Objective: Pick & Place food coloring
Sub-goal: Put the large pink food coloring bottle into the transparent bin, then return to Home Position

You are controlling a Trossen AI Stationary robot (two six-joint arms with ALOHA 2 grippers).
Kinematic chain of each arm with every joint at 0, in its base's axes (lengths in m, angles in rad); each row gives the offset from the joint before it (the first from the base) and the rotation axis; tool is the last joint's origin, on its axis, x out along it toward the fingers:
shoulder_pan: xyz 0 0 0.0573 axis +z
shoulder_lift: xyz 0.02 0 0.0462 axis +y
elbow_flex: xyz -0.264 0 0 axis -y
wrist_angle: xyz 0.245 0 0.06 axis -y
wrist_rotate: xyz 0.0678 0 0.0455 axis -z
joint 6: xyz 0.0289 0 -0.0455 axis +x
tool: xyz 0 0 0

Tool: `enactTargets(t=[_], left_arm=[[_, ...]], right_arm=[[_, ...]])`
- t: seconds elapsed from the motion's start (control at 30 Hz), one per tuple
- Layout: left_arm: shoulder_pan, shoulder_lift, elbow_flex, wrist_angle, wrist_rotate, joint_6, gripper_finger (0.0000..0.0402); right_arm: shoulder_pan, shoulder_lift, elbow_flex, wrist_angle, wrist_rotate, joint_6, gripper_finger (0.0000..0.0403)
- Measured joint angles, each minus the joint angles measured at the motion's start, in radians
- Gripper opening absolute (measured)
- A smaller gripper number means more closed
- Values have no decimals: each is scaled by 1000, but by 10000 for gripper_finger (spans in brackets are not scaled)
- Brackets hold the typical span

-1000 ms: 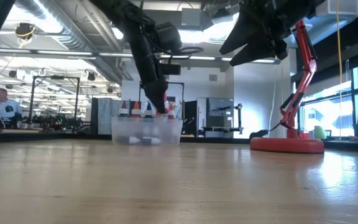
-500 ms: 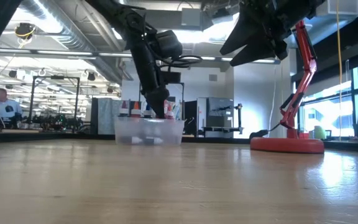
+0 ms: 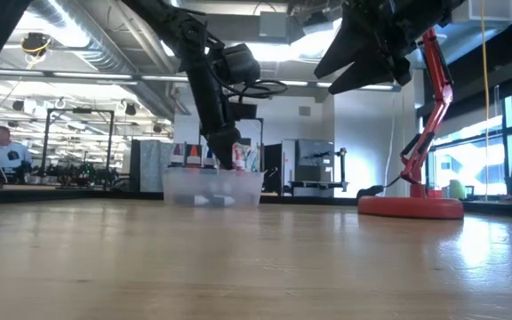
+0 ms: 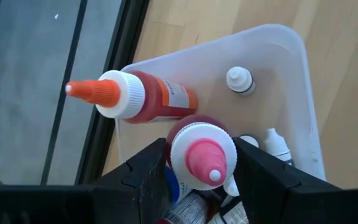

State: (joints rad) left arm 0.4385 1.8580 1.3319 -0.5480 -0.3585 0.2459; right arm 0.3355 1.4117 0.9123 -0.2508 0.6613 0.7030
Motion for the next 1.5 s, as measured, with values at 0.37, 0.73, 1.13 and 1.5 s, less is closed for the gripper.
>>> enactTargets(t=[0.37,0.73,1.13,1.5], left_arm=[[0,0,0,-1,-71,-23,179],[0,-1,0,-1,-159,-23,220],[0,-132,0,-4,-150,-63,239],[-133,-607,-228,113,219,-345,240]], right_arm=[[0,0,0,0,-6,2,227],[1,0,-1,15,-10,3,227],[1,-1,-1,3,-11,-25,227],[92,-55,-40,7,-116,-60,227]])
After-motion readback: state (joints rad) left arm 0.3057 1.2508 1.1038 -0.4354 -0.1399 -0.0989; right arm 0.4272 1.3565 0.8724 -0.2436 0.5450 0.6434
